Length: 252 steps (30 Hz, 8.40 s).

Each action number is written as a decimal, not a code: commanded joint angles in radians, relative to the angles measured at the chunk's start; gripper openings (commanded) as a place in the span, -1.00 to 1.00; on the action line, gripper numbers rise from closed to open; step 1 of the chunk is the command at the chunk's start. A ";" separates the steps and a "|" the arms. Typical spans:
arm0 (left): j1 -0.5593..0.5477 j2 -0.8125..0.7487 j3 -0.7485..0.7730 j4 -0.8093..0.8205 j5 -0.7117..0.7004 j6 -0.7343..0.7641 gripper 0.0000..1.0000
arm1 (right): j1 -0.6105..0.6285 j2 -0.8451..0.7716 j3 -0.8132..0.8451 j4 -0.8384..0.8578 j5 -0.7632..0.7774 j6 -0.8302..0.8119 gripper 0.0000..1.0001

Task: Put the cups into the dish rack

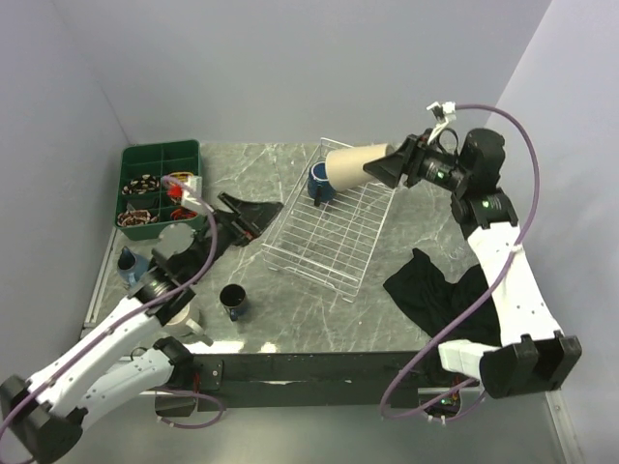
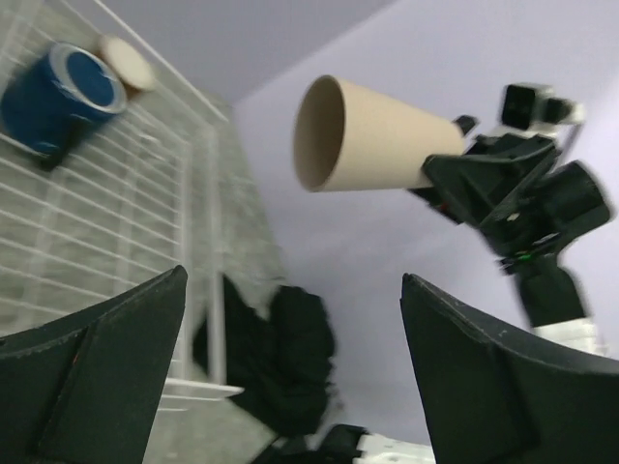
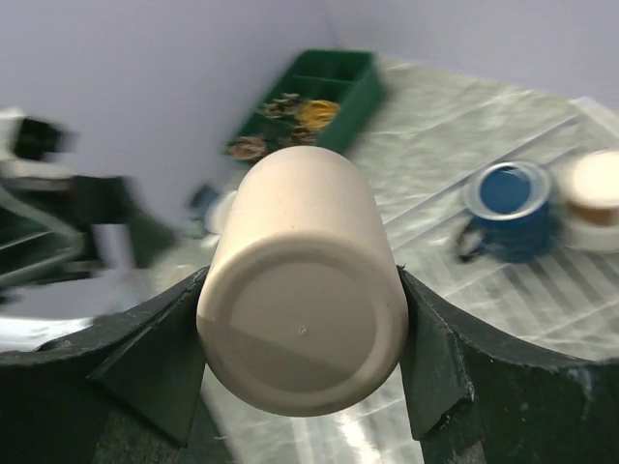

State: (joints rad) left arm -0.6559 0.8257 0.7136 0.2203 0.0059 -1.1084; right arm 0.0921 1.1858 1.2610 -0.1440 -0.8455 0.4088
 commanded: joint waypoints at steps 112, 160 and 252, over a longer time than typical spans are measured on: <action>0.429 0.601 0.368 -0.909 -0.435 0.446 0.65 | -0.258 -0.288 -0.469 -0.189 -0.224 -0.659 1.00; 0.427 0.010 0.335 -0.403 0.282 0.065 -0.98 | -0.252 -0.126 -0.140 -0.695 -0.356 -1.060 1.00; -0.065 -0.534 -0.111 -0.429 -0.403 0.213 0.93 | 0.127 0.267 -0.064 -0.106 0.394 -0.387 -1.00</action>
State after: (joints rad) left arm -0.7197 0.3840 0.6422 -0.0071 -0.3008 -0.9558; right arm 0.1898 1.4548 1.1275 -0.3195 -0.5690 0.1154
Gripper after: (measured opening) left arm 0.966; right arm 0.263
